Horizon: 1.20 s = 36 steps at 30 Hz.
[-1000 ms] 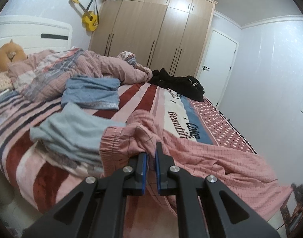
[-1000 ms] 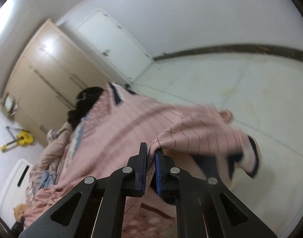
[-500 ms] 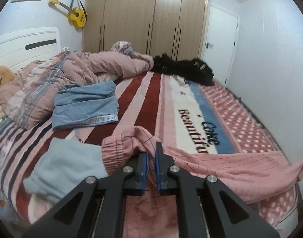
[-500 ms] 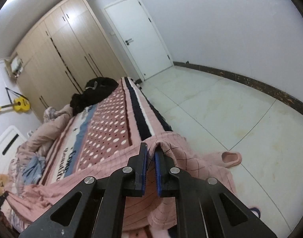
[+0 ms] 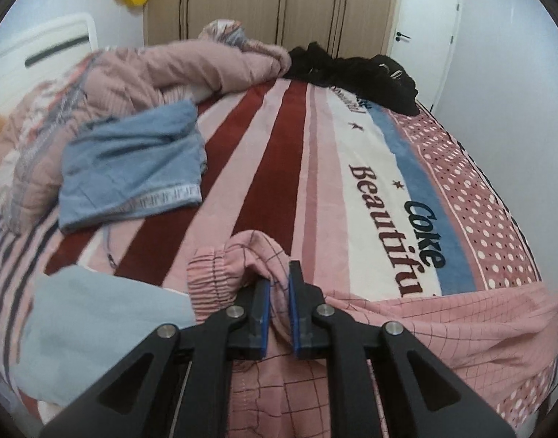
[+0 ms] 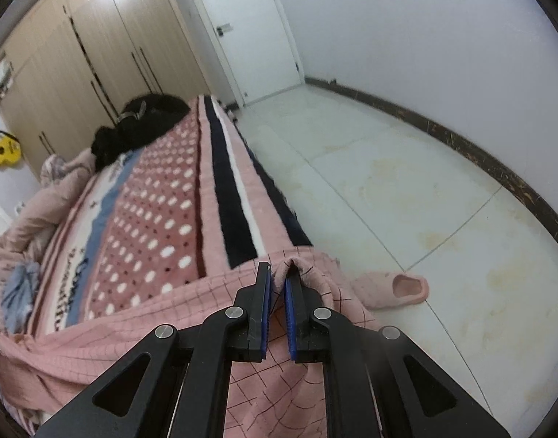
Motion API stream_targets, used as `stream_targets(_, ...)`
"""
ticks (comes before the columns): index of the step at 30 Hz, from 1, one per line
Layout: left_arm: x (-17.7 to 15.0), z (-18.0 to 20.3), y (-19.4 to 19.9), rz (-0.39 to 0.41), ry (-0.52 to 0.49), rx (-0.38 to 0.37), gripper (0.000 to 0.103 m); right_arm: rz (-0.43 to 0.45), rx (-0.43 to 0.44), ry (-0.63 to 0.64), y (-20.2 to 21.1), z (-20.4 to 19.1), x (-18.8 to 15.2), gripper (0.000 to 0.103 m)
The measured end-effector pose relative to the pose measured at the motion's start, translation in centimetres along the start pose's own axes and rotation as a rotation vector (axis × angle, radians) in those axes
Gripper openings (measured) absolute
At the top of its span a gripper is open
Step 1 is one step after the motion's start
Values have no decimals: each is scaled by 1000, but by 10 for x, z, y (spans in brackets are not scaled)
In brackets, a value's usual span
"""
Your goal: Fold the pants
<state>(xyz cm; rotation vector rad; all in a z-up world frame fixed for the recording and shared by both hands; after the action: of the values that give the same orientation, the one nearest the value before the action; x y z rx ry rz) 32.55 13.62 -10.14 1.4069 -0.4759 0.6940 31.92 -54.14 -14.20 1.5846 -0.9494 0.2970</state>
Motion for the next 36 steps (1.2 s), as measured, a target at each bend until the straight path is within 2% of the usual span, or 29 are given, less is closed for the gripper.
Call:
stream_targets(3,-2,-3,-3,-15,-14,2,13,-27,-5,14,-14,-5,-4,7)
stream_targets(4,-3,-3,-2,-14,-19,6,20,-34,-3,17,-17,-6,-4,13)
stream_targets(5,-3,-3,0,-12,-23,12,25,-36,4,20,-19,-8,-3,26)
stream_targets(6,-2,-4,3,-8,-23,3,36,-35,6,25,-19,-9,-3,41)
stream_targets(7,-1,-6,8,-1,-23,-6,47,-35,7,33,-18,-11,-2,47)
stream_targets(8,0,-8,14,13,-23,-16,50,-35,4,52,-14,-14,0,52)
stream_targets(12,3,-13,44,82,-52,20,70,5,17,134,16,-36,0,52)
stream_targets(14,3,-15,61,114,-61,7,70,18,82,188,36,-63,-8,52)
stream_targets(17,-6,-14,73,102,-71,-34,71,7,215,289,55,-114,-30,52)
stream_targets(19,-20,-11,76,84,-85,-51,73,-22,282,361,57,-149,-49,52)
stream_targets(22,-40,-3,82,77,-101,-97,73,-113,386,467,45,-207,-87,49)
stream_targets(23,-45,0,85,79,-110,-114,73,-158,432,489,36,-227,-104,40)
stream_targets(24,-50,3,88,84,-119,-128,73,-187,459,499,31,-239,-114,21)
stream_targets(26,-56,9,91,88,-137,-155,73,-262,514,524,16,-267,-139,8)
stream_targets(28,-59,14,92,83,-156,-175,73,-312,527,564,-1,-290,-158,8)
stream_targets(31,-61,27,87,66,-196,-226,74,-349,483,595,-26,-312,-173,8)
stream_targets(36,-59,53,70,43,-246,-308,74,-340,400,547,-59,-315,-152,7)
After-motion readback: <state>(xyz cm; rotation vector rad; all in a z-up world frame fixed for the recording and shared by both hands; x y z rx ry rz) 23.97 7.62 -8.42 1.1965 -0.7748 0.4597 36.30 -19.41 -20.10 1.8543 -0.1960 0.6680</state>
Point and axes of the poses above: each gripper's, at about its wrist camera, not at the fingertips, and y roughly against the way its jaws point, z to its right, x to its top, the point moved 5 cm from there along -y, roughly the way its jaws point, and after that the axes turned 2 degrees about -x, right-handed, at the moved point
